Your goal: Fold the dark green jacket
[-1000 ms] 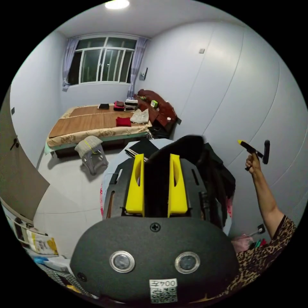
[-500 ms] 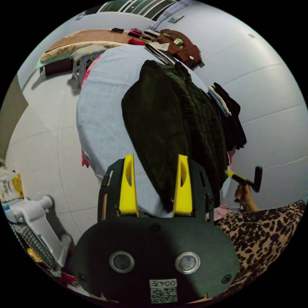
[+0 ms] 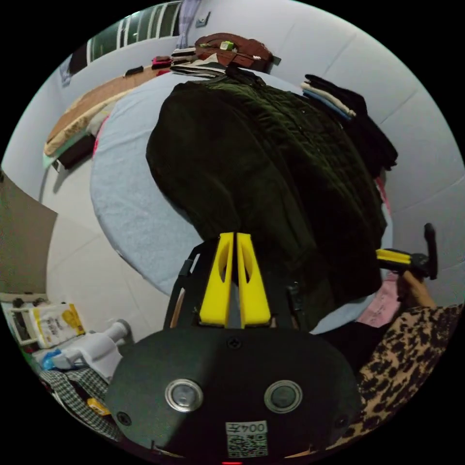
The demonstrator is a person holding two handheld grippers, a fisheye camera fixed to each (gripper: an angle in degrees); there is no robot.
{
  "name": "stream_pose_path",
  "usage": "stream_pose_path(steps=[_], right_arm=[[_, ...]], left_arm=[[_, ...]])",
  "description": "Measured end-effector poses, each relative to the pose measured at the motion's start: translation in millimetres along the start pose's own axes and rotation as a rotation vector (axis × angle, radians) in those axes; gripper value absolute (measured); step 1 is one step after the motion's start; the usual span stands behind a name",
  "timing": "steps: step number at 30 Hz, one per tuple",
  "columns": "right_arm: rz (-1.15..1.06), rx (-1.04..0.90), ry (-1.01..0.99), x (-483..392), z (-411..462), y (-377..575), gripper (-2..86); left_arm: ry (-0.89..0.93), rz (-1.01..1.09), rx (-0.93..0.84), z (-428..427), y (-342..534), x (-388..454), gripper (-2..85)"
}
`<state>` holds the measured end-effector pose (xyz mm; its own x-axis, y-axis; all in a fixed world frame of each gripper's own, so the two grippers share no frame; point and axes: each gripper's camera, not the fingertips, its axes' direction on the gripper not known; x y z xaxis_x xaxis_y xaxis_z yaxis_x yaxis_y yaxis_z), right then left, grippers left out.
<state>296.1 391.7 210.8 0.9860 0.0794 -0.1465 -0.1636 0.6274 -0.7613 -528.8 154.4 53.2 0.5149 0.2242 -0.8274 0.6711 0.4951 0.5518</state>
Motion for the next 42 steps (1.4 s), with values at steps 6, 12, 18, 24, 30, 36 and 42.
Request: stream_pose_path(steps=[6, 12, 18, 24, 30, 36, 42], right_arm=[[-0.003, -0.049, -0.034, 1, -2, -33, 8.8], [-0.033, -0.067, -0.02, -5, 0, -55, 8.7], [-0.017, -0.064, -0.042, -2, 5, -67, 8.2], [-0.008, -0.056, -0.039, -1, 13, -70, 7.5], [0.009, -0.019, -0.035, 2, 24, -62, 7.2], [0.085, 0.071, -0.09, 17, 38, -39, 7.4], [0.328, 0.273, -0.451, 66, 57, 13, 9.3]], left_arm=[[-0.148, -0.126, 0.224, -121, 2, -128, 1.1], [-0.083, -0.184, 0.2, -171, 28, -235, 1.7], [0.448, 0.011, -0.001, -116, 38, -179, 7.3], [0.549, -0.07, -0.155, -73, 55, -167, 12.4], [0.492, 0.001, -0.181, -90, 56, -179, 12.5], [0.501, 0.096, -0.218, -100, 60, -190, 12.0], [0.61, 0.004, -0.207, -100, 62, -221, 11.2]])
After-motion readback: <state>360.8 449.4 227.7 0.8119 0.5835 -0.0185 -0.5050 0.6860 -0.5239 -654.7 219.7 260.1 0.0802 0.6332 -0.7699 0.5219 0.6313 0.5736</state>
